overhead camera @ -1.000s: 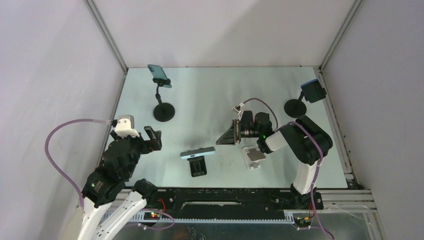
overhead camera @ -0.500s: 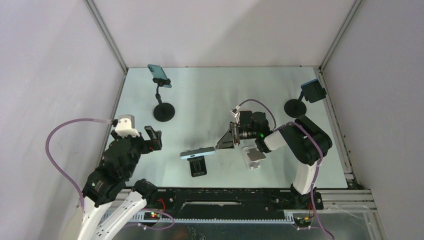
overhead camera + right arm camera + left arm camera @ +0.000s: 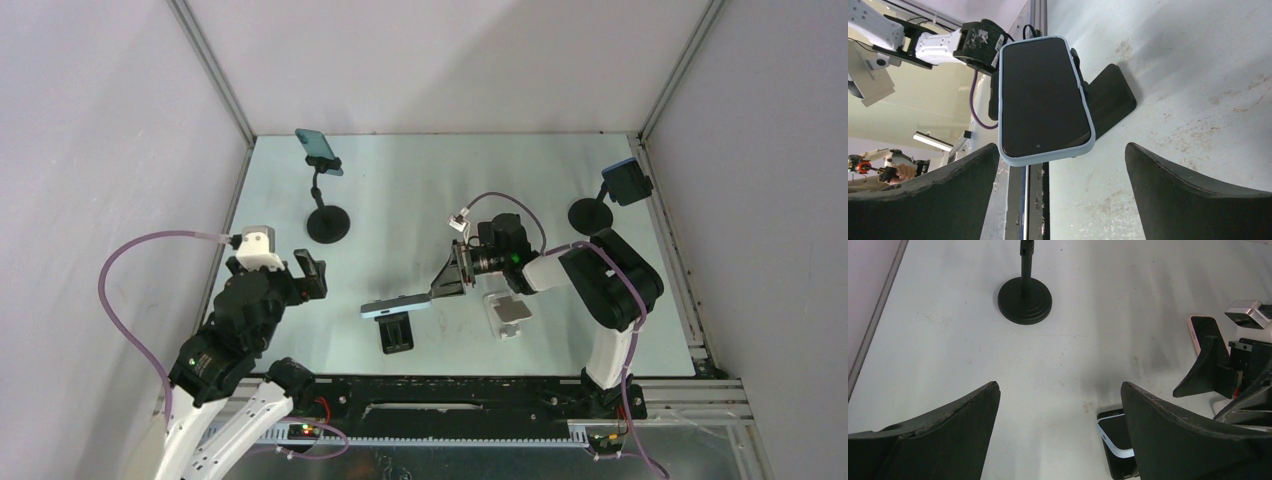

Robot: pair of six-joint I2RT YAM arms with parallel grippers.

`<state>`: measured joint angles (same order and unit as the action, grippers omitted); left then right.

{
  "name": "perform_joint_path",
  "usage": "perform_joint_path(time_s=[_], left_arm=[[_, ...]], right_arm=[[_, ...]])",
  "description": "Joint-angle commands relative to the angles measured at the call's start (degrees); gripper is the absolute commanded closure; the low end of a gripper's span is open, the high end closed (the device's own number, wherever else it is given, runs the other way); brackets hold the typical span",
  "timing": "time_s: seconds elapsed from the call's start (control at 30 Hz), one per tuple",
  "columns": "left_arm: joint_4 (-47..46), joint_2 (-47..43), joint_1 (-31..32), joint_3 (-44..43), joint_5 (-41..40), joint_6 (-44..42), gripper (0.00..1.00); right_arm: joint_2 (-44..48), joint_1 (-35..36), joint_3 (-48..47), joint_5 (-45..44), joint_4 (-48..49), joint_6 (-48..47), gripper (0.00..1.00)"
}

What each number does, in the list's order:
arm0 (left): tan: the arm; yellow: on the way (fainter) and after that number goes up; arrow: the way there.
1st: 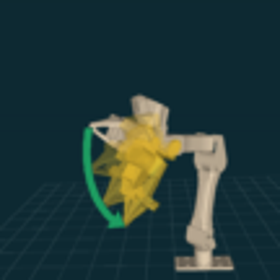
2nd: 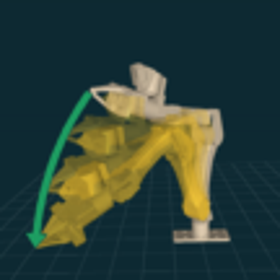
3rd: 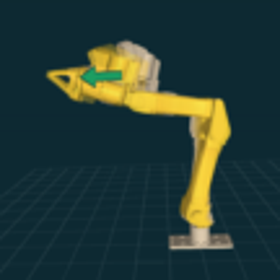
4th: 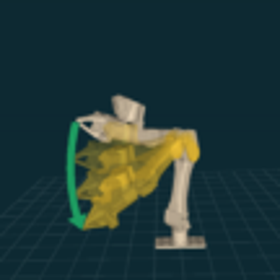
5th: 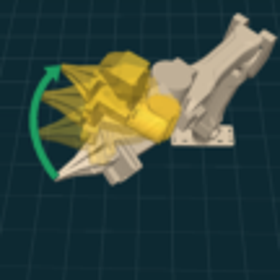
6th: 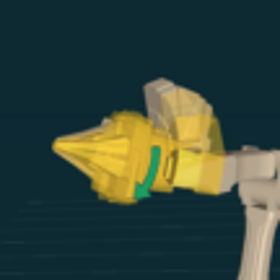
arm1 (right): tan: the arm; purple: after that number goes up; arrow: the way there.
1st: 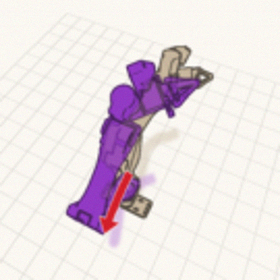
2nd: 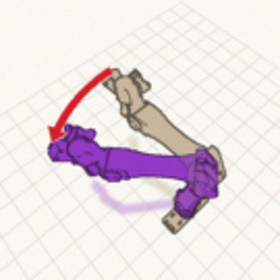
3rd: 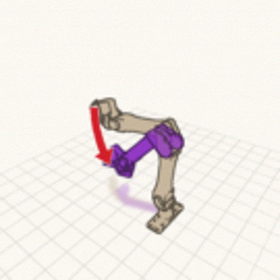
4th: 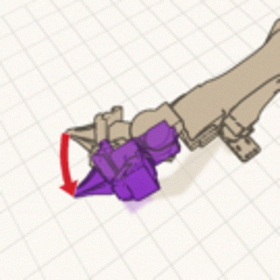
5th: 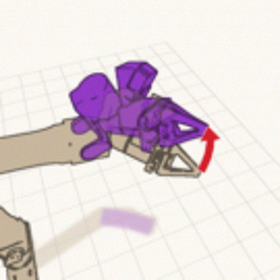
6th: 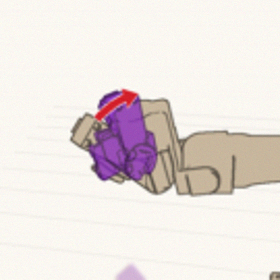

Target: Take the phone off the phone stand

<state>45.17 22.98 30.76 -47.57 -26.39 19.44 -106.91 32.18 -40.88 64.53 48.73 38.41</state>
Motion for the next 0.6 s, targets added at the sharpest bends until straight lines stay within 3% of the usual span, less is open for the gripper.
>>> perform_joint_path(time_s=[0.0,0.57], left_arm=[[-0.7,1.1,-0.4,-0.3,-0.1,-1.0,0.02],[-0.6,1.9,-0.4,-0.3,0.0,-1.0,0.02]], right_arm=[[1.7,0.5,-3.0,0.8,-5.3,-5.0,0.01],[0.6,3.1,-5.6,2.8,-6.1,-6.1,0.01]])
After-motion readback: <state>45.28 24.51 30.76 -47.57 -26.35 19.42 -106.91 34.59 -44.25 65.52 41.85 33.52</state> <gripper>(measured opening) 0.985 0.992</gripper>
